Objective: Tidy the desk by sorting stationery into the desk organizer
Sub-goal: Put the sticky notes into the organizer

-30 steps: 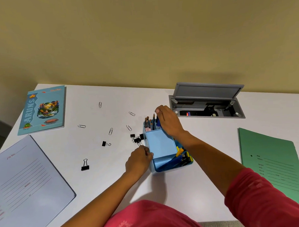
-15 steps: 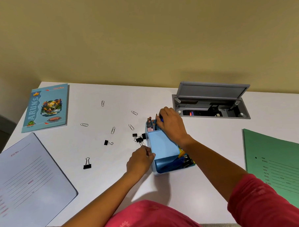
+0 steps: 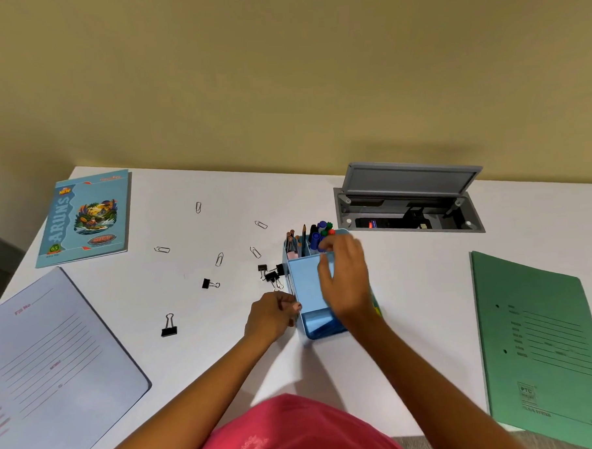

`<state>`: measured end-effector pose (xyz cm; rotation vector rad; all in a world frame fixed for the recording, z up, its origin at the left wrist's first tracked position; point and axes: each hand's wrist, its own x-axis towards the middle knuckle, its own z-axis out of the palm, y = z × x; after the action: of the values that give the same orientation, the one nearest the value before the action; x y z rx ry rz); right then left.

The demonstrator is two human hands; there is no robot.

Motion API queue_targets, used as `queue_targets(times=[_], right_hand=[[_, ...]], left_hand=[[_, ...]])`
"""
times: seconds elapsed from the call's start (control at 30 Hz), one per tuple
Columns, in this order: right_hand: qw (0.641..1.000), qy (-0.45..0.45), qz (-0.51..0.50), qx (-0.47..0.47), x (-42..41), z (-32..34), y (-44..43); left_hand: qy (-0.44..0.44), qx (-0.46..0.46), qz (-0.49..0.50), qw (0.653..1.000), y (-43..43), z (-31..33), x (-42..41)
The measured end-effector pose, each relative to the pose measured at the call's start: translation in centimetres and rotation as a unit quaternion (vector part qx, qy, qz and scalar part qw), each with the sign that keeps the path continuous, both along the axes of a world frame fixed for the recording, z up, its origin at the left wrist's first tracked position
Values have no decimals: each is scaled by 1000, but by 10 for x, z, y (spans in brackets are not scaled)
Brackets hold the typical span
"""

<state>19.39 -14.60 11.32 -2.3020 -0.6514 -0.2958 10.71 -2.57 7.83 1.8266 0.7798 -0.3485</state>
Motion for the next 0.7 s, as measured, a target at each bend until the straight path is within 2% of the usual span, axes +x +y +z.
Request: queue_targets(times=[0.13, 0.3, 0.37, 0.6, 0.7], right_hand=[[996, 20, 81, -24, -46, -22, 2], [980, 31, 64, -184, -57, -45, 4], [974, 36, 66, -212, -55, -47, 1], [983, 28, 65, -170, -52, -43, -31], [984, -19, 54, -166, -44, -43, -56]], left_hand=[[5, -31, 17, 999, 5, -7, -10], [14, -45, 57, 997, 8, -11, -25], [15, -52, 69, 996, 10, -13, -29], [10, -52, 79, 995, 13, -19, -40], [10, -47, 74, 996, 12, -21, -43]])
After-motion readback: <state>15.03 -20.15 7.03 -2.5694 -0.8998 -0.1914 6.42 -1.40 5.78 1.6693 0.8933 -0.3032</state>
